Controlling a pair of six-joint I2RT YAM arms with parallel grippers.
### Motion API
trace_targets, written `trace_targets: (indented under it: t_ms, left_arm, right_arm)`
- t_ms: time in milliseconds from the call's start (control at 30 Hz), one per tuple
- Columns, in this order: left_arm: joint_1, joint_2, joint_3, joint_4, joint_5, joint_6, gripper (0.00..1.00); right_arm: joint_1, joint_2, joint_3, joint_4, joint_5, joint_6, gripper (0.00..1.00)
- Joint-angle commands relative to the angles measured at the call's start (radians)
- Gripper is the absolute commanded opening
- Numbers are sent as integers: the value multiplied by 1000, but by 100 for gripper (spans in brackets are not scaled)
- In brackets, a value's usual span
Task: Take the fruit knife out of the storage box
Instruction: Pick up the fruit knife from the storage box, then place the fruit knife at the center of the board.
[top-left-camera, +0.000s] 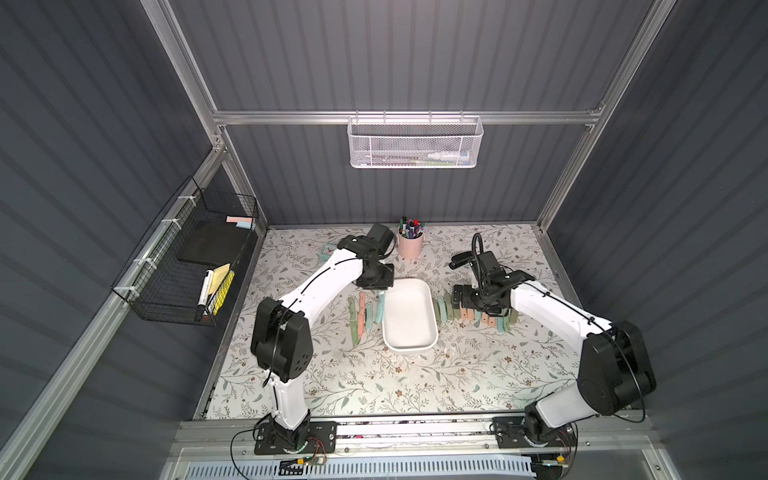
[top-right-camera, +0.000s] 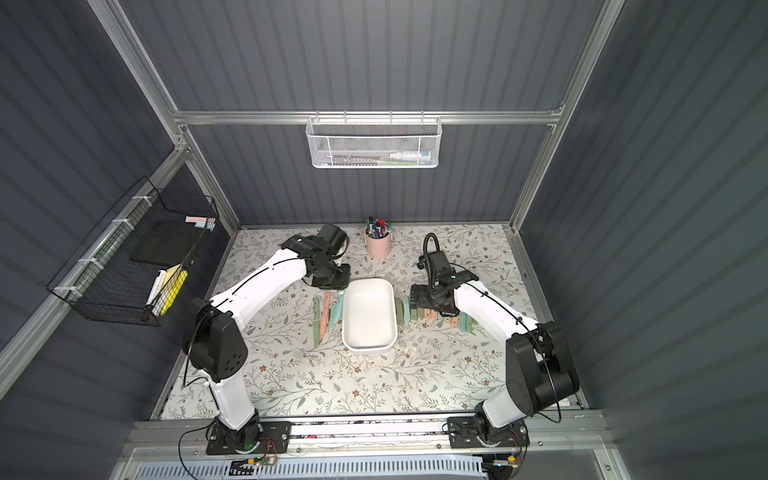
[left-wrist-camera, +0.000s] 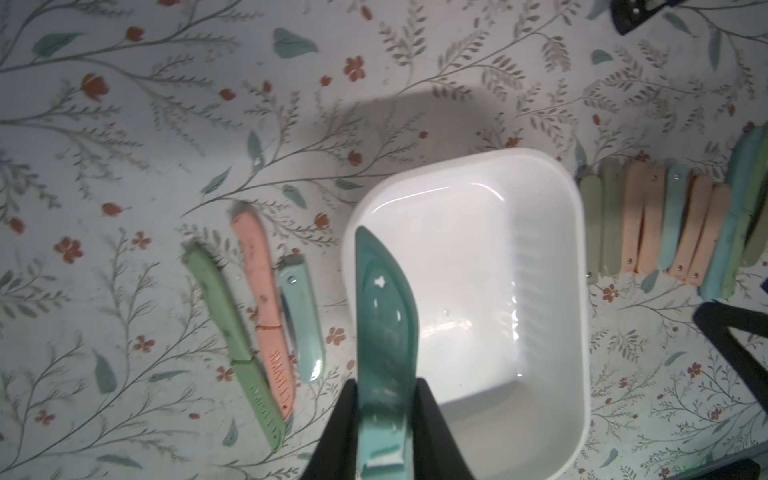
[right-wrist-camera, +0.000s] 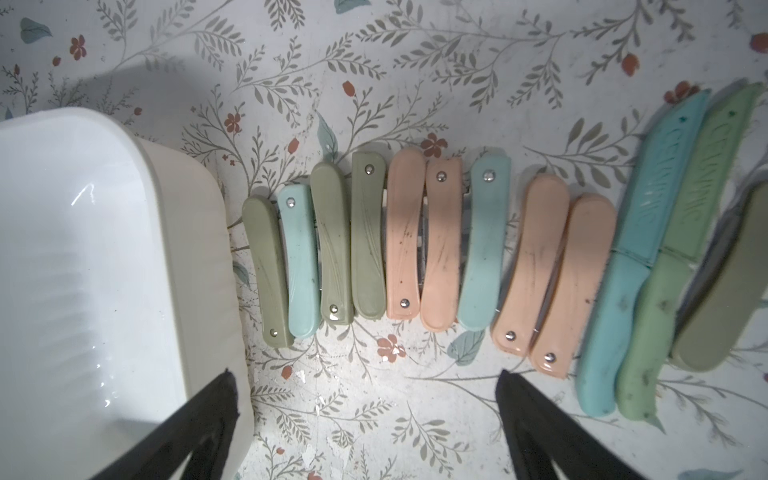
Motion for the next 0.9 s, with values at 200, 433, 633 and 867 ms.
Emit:
trace_targets:
  t_ms: [200, 433, 633, 867]
  left_arm:
    - [158, -134, -362, 113, -82, -54, 18]
    - [205, -52, -477, 251, -76, -78, 18]
    - [207, 27, -451, 299, -53, -73, 17]
    - [207, 112, -403, 331, -36, -20, 17]
  right_arm:
    - [7, 23, 18, 2, -24, -8, 99]
    - [8, 27, 26, -16, -24, -15, 99]
    - [8, 32, 28, -19, -25, -16, 99]
    - [8, 42, 31, -20, -25, -12, 99]
